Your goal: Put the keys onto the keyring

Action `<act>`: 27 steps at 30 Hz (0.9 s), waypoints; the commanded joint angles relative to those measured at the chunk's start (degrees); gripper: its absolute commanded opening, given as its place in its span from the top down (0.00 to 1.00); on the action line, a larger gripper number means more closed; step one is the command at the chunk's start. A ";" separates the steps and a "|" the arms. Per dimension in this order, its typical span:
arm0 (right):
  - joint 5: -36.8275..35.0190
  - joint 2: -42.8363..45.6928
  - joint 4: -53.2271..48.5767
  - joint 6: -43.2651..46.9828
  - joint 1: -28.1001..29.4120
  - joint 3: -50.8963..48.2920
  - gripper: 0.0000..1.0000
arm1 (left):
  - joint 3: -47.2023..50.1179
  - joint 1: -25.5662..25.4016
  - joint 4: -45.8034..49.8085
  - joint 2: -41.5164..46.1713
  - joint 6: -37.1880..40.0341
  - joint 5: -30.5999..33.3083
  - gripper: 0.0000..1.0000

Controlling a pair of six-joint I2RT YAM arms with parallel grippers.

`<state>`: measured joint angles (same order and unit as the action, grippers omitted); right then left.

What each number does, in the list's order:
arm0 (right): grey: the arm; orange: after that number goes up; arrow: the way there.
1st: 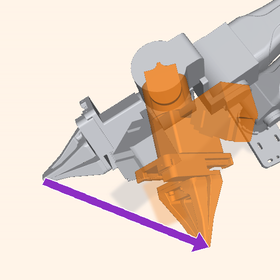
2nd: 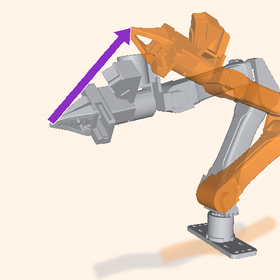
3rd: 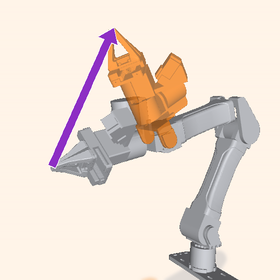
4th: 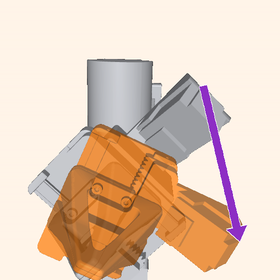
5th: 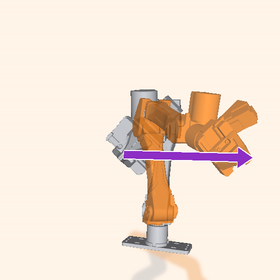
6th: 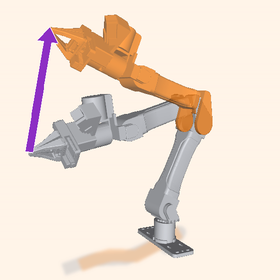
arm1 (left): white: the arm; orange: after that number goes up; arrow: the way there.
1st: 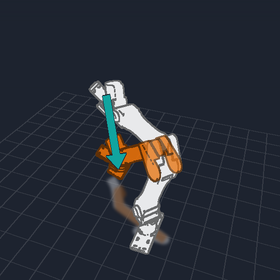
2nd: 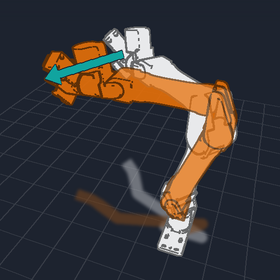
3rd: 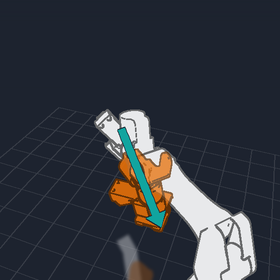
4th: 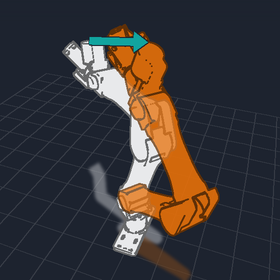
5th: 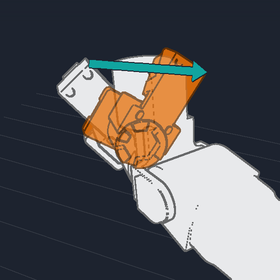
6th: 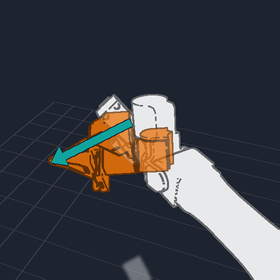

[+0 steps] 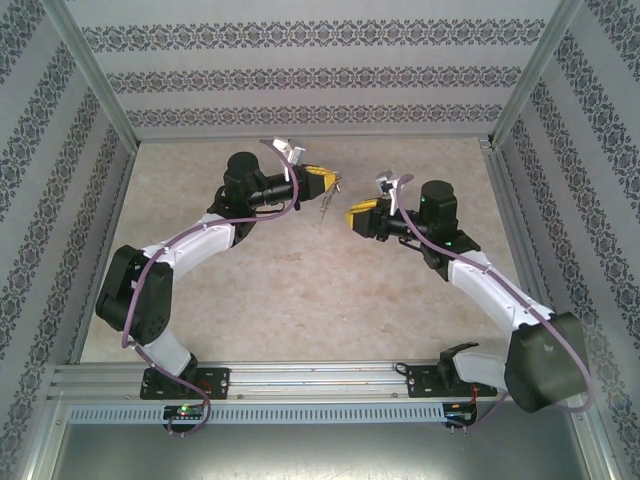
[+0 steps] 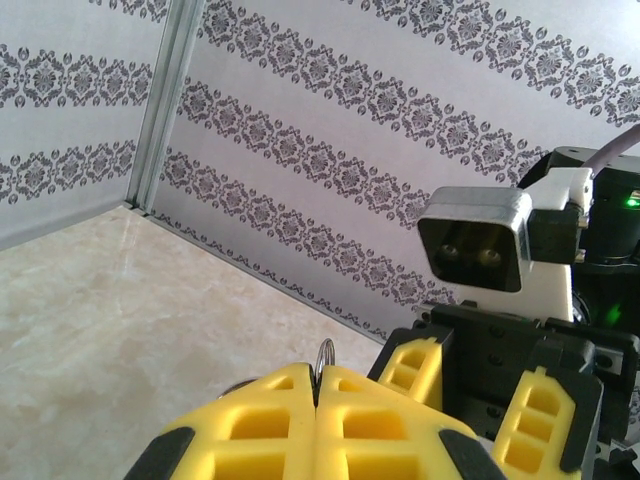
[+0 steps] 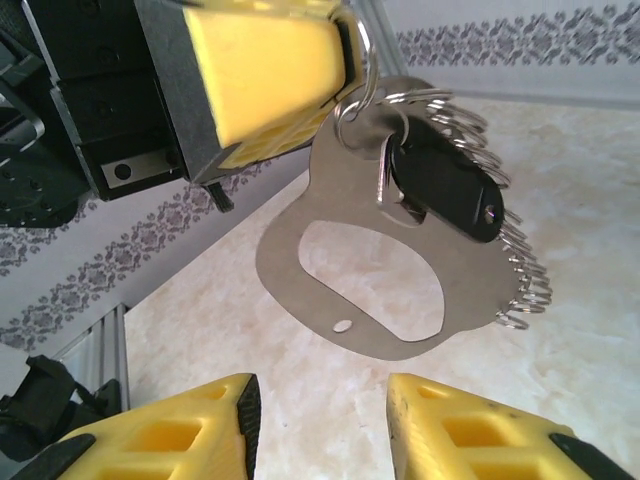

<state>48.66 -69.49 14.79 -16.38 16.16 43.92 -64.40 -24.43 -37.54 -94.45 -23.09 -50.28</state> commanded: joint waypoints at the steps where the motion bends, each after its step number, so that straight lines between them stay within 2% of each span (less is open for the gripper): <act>1: -1.29 2.37 1.09 -0.94 -1.02 -1.12 0.61 | -0.55 -0.76 -4.80 0.86 -1.03 -0.40 1.00; 9: -3.42 1.88 5.27 -5.75 -1.15 3.10 0.61 | -0.31 -0.76 -5.69 0.72 -2.03 -1.61 1.00; 16: -0.34 -2.28 9.66 -10.37 -1.10 7.71 0.61 | -0.02 -0.71 -7.76 0.51 -3.92 -2.88 1.00; 27: 1.83 -6.56 15.40 -14.62 -1.11 9.81 0.63 | -0.46 -1.10 -8.48 -0.20 -5.23 -4.34 1.00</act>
<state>48.53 -75.37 26.02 -29.15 15.46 51.75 -64.40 -24.53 -41.69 -94.45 -27.31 -52.82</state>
